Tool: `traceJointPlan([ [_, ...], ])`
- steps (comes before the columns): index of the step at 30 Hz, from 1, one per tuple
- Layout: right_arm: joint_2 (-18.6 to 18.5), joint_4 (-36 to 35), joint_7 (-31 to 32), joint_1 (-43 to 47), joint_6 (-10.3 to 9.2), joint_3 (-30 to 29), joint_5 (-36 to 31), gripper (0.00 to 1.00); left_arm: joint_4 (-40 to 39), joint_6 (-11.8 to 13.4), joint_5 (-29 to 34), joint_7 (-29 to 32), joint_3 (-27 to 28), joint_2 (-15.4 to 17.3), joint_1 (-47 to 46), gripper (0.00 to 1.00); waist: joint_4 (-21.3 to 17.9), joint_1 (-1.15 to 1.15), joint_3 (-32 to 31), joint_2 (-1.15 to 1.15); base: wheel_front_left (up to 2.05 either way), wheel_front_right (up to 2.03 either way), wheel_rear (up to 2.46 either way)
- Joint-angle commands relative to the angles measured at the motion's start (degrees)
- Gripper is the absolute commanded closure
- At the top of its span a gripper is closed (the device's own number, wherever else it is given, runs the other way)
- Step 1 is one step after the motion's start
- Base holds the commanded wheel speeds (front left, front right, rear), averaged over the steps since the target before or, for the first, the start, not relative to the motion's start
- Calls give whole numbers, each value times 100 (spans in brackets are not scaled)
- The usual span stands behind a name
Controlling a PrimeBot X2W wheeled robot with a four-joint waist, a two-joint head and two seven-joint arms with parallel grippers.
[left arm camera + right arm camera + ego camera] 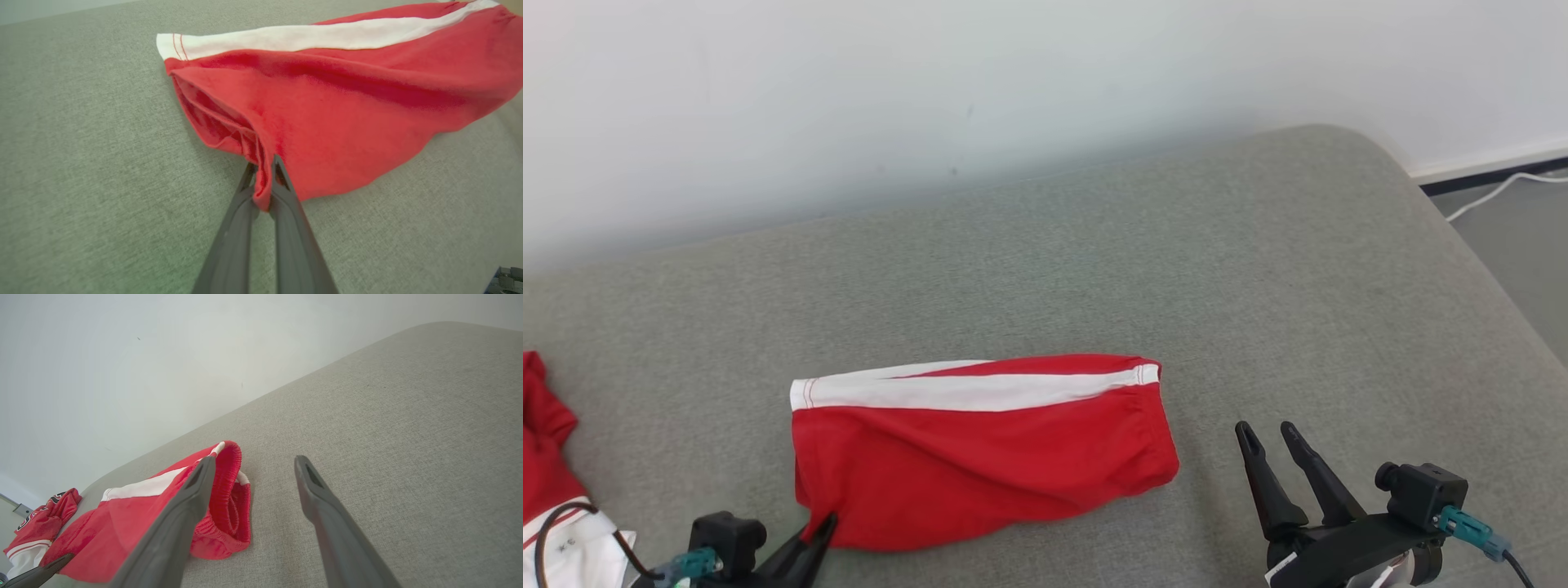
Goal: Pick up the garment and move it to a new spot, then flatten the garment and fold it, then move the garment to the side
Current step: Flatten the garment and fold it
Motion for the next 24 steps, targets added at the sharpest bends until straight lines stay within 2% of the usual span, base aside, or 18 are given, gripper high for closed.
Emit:
traceJointPlan([
  [1, -35, 4, -13, 52, 3, -14, -61, 0, -108, 75, 68, -42, 49, 52, 158, 100, 98, 1, -36, 0, 0, 0, 0],
  [12, -67, 66, 52, 84, 3, -56, -53, 0, -497, 285, 269, -46, 361, -41, 579, 100, 138, 1, -23, 0, 0, 0, 0],
  [24, -56, 47, 45, 100, 3, -200, -174, 0, -516, 316, 494, -34, 808, -275, 928, 100, 229, 1, -19, 0, 0, 0, 0],
])
